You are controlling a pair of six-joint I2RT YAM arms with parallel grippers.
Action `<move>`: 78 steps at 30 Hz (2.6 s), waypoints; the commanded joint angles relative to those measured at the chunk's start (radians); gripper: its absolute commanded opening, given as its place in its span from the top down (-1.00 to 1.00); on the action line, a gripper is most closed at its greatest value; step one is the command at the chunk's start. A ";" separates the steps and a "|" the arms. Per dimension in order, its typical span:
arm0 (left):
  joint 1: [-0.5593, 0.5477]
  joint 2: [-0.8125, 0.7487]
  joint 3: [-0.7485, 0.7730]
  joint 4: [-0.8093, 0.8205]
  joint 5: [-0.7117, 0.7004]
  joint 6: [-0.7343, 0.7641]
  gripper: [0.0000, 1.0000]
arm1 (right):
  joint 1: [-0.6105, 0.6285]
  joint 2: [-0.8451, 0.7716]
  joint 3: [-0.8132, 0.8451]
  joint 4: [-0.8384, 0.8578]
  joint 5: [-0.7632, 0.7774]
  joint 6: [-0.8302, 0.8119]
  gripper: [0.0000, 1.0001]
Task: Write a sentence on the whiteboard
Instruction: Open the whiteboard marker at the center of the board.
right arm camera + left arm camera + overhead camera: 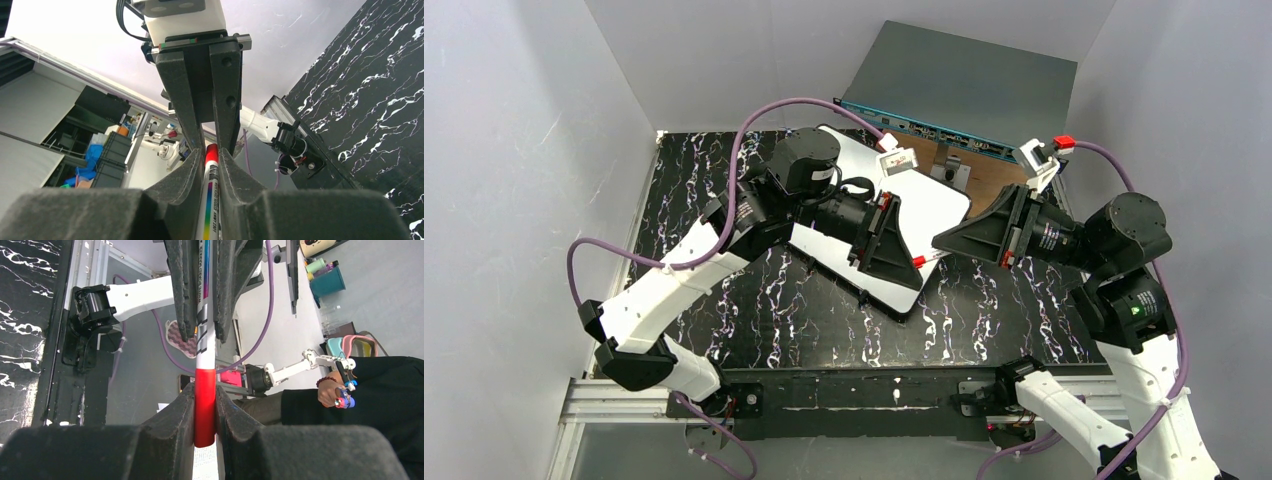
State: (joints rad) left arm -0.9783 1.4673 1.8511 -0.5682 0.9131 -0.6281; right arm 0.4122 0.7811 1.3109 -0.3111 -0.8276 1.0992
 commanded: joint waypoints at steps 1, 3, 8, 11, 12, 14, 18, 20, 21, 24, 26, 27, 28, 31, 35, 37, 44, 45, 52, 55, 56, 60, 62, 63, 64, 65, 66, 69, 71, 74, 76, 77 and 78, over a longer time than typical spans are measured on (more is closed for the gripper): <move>0.000 -0.002 0.041 0.010 -0.006 0.014 1.00 | 0.000 -0.007 -0.008 0.053 -0.069 0.011 0.52; 0.004 -0.002 0.042 0.011 -0.011 0.015 1.00 | 0.000 -0.007 -0.009 0.052 -0.081 0.013 0.51; 0.007 0.004 0.040 0.011 -0.009 0.016 1.00 | 0.000 -0.008 -0.001 0.040 -0.090 0.011 0.48; 0.007 0.009 0.042 0.011 -0.004 0.015 1.00 | 0.000 -0.005 0.001 0.035 -0.093 0.010 0.82; 0.007 0.011 0.043 0.012 -0.002 0.014 1.00 | 0.000 -0.004 -0.001 0.034 -0.093 0.010 0.97; 0.007 0.013 0.044 0.007 -0.003 0.014 1.00 | 0.000 -0.005 0.001 0.029 -0.088 0.009 0.97; 0.007 0.010 0.041 -0.012 -0.031 0.007 0.18 | 0.000 -0.006 0.008 0.018 -0.072 -0.001 0.97; 0.008 0.009 0.041 -0.035 -0.056 0.002 -0.31 | 0.000 -0.007 0.014 0.010 -0.065 -0.009 0.97; 0.007 0.007 0.039 -0.041 -0.058 -0.001 -0.39 | 0.000 -0.008 0.020 0.004 -0.060 -0.015 0.97; 0.009 -0.007 0.030 -0.036 -0.053 -0.007 -0.40 | 0.000 -0.006 0.031 -0.014 -0.051 -0.031 0.97; 0.009 -0.012 0.026 -0.034 -0.053 -0.008 -0.31 | 0.000 -0.008 0.031 -0.018 -0.051 -0.035 0.97; 0.009 -0.013 0.024 -0.033 -0.054 -0.008 -0.27 | 0.000 -0.006 0.030 -0.018 -0.053 -0.034 0.97; 0.009 -0.012 0.026 -0.029 -0.053 -0.009 -0.20 | 0.000 -0.006 0.028 -0.019 -0.054 -0.035 0.97; 0.009 0.001 0.030 0.000 -0.041 -0.027 0.08 | 0.000 -0.009 0.023 -0.020 -0.052 -0.038 0.97; 0.008 0.018 0.039 0.023 -0.023 -0.043 1.00 | 0.000 -0.015 0.014 -0.022 -0.041 -0.040 0.97; 0.007 0.016 0.032 0.026 -0.023 -0.040 1.00 | 0.000 -0.016 0.016 -0.032 -0.030 -0.041 0.97; 0.007 -0.012 0.049 -0.155 -0.164 0.130 1.00 | 0.000 0.033 0.075 -0.289 0.058 -0.060 0.97; 0.008 -0.008 0.071 -0.223 -0.205 0.174 1.00 | 0.000 0.035 0.081 -0.331 0.076 -0.059 0.97; 0.008 -0.010 0.164 -0.556 -0.538 0.425 1.00 | -0.001 0.030 0.090 -0.503 0.172 0.013 0.97; 0.008 -0.056 0.125 -0.563 -0.642 0.475 1.00 | -0.004 0.039 0.112 -0.570 0.206 0.006 0.97; 0.009 -0.070 0.115 -0.564 -0.670 0.491 1.00 | -0.008 0.047 0.127 -0.595 0.213 -0.004 0.97; 0.009 -0.113 0.081 -0.581 -0.754 0.541 1.00 | -0.038 0.088 0.199 -0.701 0.239 -0.062 0.97; 0.017 -0.133 0.043 -0.585 -0.782 0.554 1.00 | -0.043 0.097 0.210 -0.706 0.245 -0.071 0.97; 0.029 -0.147 0.013 -0.576 -0.783 0.549 1.00 | -0.045 0.098 0.208 -0.701 0.246 -0.071 0.97; 0.049 -0.168 -0.030 -0.553 -0.772 0.536 1.00 | -0.046 0.100 0.208 -0.700 0.251 -0.072 0.97; 0.076 -0.187 -0.079 -0.528 -0.754 0.518 1.00 | -0.046 0.101 0.210 -0.706 0.262 -0.078 0.97; 0.114 -0.211 -0.124 -0.502 -0.725 0.494 1.00 | -0.047 0.102 0.212 -0.712 0.270 -0.085 0.97; 0.237 -0.284 -0.274 -0.433 -0.684 0.403 1.00 | -0.047 0.104 0.237 -0.767 0.342 -0.124 0.97; 0.295 -0.313 -0.351 -0.420 -0.715 0.355 1.00 | -0.047 0.100 0.242 -0.791 0.381 -0.147 0.97; 0.385 -0.331 -0.460 -0.411 -0.752 0.305 1.00 | -0.047 0.095 0.238 -0.816 0.419 -0.169 0.97; 0.473 -0.338 -0.547 -0.383 -0.735 0.280 1.00 | -0.047 0.092 0.229 -0.824 0.430 -0.175 0.97; 0.519 -0.339 -0.601 -0.360 -0.711 0.267 1.00 | -0.047 0.091 0.222 -0.823 0.433 -0.174 0.97; 0.548 -0.342 -0.651 -0.332 -0.702 0.250 1.00 | -0.047 0.089 0.217 -0.823 0.436 -0.172 0.97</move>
State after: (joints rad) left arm -0.5541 1.1538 1.3399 -0.9699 0.1947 -0.2935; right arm 0.3683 0.8833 1.5108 -1.1172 -0.4419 0.9604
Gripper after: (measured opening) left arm 0.128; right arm 0.186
